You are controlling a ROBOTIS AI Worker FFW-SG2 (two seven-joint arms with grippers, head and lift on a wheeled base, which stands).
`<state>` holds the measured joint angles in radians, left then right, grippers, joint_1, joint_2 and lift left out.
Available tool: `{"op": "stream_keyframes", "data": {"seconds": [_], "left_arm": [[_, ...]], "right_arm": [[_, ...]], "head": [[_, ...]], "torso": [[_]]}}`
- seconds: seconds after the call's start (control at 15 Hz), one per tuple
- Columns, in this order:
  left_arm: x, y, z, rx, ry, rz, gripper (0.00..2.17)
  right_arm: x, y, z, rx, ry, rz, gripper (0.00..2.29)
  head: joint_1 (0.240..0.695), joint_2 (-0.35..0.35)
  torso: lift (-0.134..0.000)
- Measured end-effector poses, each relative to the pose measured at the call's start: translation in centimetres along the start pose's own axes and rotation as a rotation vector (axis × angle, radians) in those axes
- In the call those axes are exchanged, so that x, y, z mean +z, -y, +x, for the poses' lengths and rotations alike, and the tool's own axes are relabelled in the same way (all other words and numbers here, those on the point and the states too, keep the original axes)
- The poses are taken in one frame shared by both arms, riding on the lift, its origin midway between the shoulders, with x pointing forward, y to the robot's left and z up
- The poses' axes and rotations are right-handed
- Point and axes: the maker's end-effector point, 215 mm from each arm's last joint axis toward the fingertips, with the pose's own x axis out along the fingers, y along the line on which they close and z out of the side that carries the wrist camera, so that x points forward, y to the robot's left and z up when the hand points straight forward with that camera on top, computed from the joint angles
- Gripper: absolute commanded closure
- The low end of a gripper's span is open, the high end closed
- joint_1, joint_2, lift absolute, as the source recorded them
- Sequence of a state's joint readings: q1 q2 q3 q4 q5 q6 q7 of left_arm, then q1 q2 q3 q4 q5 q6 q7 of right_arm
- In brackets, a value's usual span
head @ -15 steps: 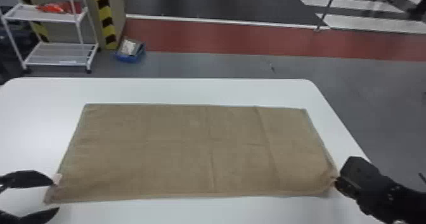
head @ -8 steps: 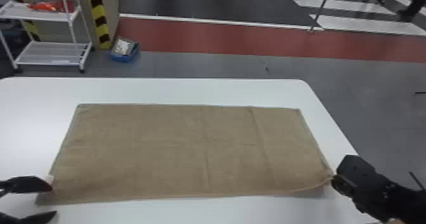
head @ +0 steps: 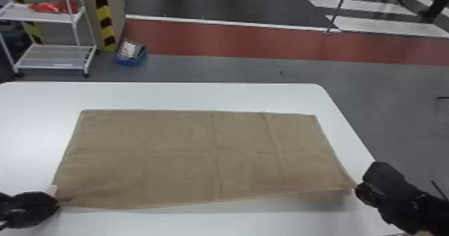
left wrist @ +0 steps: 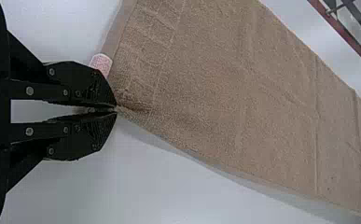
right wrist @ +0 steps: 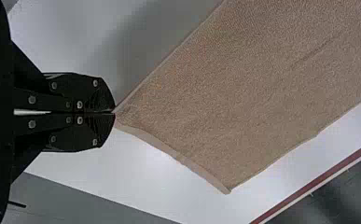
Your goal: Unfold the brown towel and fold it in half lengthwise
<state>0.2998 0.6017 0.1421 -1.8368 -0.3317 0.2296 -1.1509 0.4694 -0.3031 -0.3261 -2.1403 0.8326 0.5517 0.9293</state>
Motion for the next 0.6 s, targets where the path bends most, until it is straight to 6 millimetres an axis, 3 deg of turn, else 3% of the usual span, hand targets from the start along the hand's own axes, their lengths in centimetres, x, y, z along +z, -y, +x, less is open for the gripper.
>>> {"op": "stream_keyframes", "data": {"seconds": [0.4, 0.6], "left_arm": [[2.5, -0.7, -4.1, -0.080, 0.019, 0.075, 1.02], [4.3, -2.5, -5.9, -0.056, 0.034, 0.098, 1.02]], "right_arm": [[1.2, 3.6, -0.9, -0.054, 0.072, 0.148, 1.53], [2.0, 5.8, -1.0, -0.092, 0.101, 0.236, 1.53]], "head": [[0.695, -0.186], [0.695, -0.189]], "torso": [[-0.123], [-0.123]]}}
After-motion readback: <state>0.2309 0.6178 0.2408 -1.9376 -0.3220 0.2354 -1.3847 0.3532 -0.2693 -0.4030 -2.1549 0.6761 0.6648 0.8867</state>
